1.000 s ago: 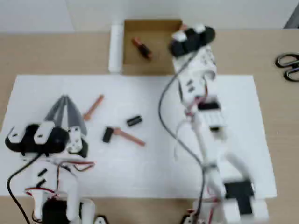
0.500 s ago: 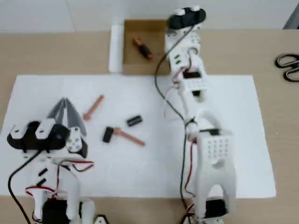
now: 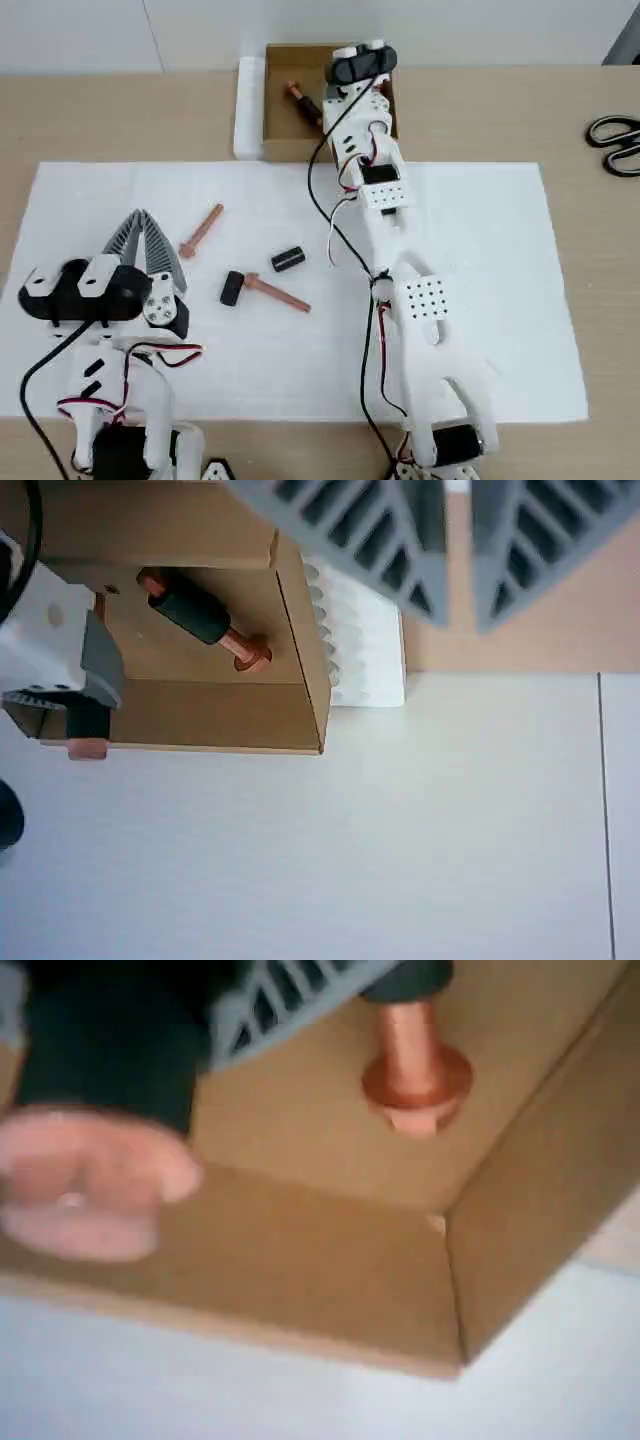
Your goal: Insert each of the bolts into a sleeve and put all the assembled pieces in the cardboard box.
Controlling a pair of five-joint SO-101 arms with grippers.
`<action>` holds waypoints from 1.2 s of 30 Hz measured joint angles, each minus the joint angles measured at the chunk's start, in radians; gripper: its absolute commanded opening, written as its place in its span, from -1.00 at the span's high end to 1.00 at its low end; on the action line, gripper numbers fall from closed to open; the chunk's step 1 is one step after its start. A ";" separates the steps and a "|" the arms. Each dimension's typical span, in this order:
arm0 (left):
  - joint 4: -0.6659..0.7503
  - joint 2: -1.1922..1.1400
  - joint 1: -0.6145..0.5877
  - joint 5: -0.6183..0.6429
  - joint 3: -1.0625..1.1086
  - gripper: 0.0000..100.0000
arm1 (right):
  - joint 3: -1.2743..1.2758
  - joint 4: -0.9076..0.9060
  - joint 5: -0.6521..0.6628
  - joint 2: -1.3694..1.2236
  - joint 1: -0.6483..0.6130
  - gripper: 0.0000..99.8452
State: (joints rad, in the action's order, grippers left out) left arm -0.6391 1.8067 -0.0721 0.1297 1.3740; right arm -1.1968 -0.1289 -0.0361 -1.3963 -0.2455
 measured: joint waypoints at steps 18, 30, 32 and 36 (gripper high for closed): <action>0.000 0.000 0.000 0.000 0.000 0.99 | -0.163 -0.207 0.000 -0.028 -0.005 0.71; 0.000 0.000 0.000 0.000 0.000 0.99 | -0.433 -0.671 -0.002 0.031 -0.005 0.51; 0.000 0.000 0.000 0.000 0.000 0.99 | -0.433 -0.841 -0.002 0.097 -0.005 0.47; 0.000 0.000 0.000 0.000 0.000 0.99 | -0.434 -1.148 0.015 0.261 -0.006 0.47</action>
State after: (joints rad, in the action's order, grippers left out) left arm -0.6391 1.8067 -0.0721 0.1297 1.3740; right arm -1.6310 -1.2766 -0.0207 -1.1354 -0.2516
